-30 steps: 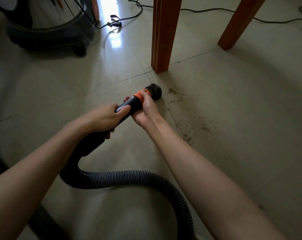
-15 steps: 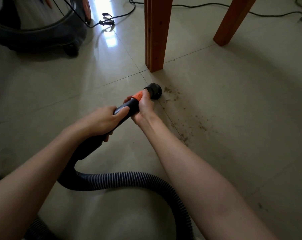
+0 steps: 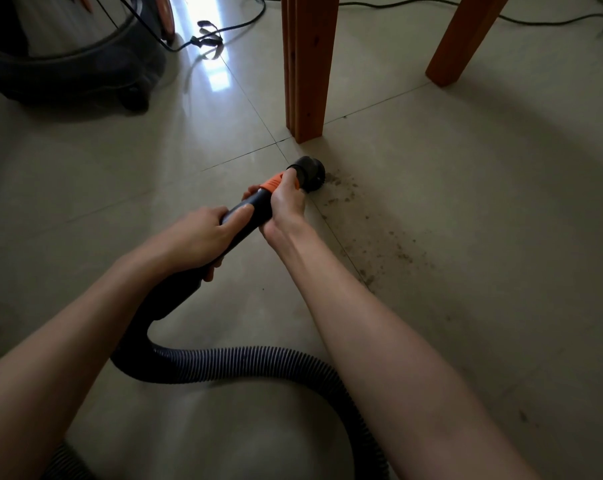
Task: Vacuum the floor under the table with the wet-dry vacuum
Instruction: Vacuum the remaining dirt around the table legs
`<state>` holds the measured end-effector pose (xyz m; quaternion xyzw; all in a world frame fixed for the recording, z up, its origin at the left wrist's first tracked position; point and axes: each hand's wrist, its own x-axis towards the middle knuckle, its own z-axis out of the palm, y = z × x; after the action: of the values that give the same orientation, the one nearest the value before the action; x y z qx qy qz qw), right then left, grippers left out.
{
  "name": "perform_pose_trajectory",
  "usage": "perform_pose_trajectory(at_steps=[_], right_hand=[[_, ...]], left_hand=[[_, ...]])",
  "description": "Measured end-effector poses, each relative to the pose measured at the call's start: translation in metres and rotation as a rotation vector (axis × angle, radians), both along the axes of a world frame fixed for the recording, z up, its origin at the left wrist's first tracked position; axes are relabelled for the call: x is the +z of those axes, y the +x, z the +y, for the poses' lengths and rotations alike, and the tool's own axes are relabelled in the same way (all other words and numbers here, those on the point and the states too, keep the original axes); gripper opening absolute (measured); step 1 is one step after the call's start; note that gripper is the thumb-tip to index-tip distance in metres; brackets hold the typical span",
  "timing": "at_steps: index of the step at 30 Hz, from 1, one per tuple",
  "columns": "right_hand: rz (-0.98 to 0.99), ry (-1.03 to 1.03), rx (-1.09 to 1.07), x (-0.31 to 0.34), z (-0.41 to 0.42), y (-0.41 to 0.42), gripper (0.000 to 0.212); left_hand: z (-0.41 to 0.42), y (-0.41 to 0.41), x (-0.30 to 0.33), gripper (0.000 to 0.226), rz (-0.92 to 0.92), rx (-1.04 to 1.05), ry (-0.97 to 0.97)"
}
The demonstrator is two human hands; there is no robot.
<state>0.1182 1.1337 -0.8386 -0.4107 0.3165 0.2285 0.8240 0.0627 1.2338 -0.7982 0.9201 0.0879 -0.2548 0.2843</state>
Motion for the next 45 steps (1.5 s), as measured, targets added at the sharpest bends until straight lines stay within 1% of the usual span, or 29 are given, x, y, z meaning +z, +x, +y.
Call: perform_pose_trajectory(at_steps=[4,8,14,17,20,27,30,38,45], right_hand=[[-0.007,-0.014,0.000,0.004,-0.003,0.002,0.040],[0.033,-0.044,0.028,0.002,0.002,0.000,0.040],[0.044,-0.142,0.062,0.004,0.006,0.000,0.036],[0.023,-0.246,0.085,0.001,0.009,0.002,0.041],[-0.003,-0.312,0.098,-0.003,0.009,0.003,0.040],[0.003,-0.316,0.066,0.003,-0.003,0.010,0.037],[0.014,-0.303,0.050,0.004,-0.007,0.012,0.040],[0.041,-0.351,0.025,0.003,-0.015,0.017,0.042],[0.038,-0.302,0.037,0.000,-0.028,0.019,0.041]], left_hand=[[-0.001,0.002,0.000,0.050,-0.016,-0.008,-0.003],[0.000,0.000,-0.004,0.051,0.002,-0.001,0.014],[0.003,0.000,-0.006,0.052,0.002,0.004,0.014],[0.002,0.000,-0.006,0.052,0.000,0.002,0.021],[0.000,0.000,-0.007,0.051,-0.014,-0.015,0.029],[-0.010,0.009,-0.008,0.050,-0.038,-0.041,0.049],[-0.012,0.013,-0.009,0.049,-0.033,-0.043,0.048],[-0.020,0.020,-0.009,0.049,-0.023,-0.054,0.035],[-0.031,0.023,-0.006,0.049,-0.015,-0.100,0.072]])
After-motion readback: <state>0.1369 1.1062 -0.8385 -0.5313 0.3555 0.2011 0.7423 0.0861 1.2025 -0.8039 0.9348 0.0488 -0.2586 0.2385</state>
